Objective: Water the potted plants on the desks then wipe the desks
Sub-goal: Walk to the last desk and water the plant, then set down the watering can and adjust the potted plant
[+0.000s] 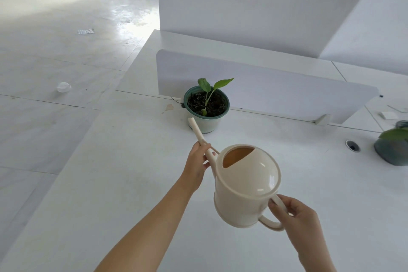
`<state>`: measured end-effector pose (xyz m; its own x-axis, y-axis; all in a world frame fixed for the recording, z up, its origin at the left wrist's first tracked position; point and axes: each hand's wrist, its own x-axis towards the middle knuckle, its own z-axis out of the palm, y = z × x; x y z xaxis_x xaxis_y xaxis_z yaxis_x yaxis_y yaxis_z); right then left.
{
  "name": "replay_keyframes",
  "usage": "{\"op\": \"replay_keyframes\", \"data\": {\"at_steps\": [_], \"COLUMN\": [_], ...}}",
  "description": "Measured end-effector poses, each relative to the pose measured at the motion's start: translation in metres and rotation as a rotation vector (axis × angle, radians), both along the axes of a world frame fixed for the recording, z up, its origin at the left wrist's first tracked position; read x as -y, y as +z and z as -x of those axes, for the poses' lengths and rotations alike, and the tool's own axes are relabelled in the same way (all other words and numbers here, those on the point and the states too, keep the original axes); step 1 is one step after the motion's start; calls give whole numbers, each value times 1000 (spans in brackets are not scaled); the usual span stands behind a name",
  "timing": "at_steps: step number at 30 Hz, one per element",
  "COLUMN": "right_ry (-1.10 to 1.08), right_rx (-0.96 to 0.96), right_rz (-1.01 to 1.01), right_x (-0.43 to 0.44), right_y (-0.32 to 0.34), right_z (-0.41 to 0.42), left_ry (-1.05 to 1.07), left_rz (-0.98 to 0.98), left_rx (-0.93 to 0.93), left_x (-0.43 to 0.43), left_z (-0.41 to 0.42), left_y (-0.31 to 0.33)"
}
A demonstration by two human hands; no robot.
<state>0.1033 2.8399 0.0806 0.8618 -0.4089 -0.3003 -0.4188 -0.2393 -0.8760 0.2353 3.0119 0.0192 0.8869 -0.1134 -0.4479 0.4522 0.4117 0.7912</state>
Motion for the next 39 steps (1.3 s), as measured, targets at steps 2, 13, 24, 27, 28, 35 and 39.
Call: {"op": "replay_keyframes", "data": {"at_steps": [2,13,24,27,28,35,39], "right_ry": [9,197,361,392,400,440,470], "right_rx": [-19,-121,-163,-163,-161,-148,-144], "right_rz": [-13,-25,-21,-23,-22,-18,-31], "right_x": [-3,-21,-50,-56,-58,-63,-62], "right_y": [-10,-52,-74,-76,-77,-80,-78], "right_z": [5,16,0,-3,-4,-12,-10], "left_ry": [10,109,303,332,345,387,364], "left_rz": [-62,-188,-136,-138,-137,-170,-248], "left_rx": [40,62,61,61,59,10,-1], "left_x": [-10,-71,-118,-126,-128,-135,-135], "left_z": [10,59,88,94,96,107,112], "left_y": [-3,-26,-26,-26,-26,-31,-30]}}
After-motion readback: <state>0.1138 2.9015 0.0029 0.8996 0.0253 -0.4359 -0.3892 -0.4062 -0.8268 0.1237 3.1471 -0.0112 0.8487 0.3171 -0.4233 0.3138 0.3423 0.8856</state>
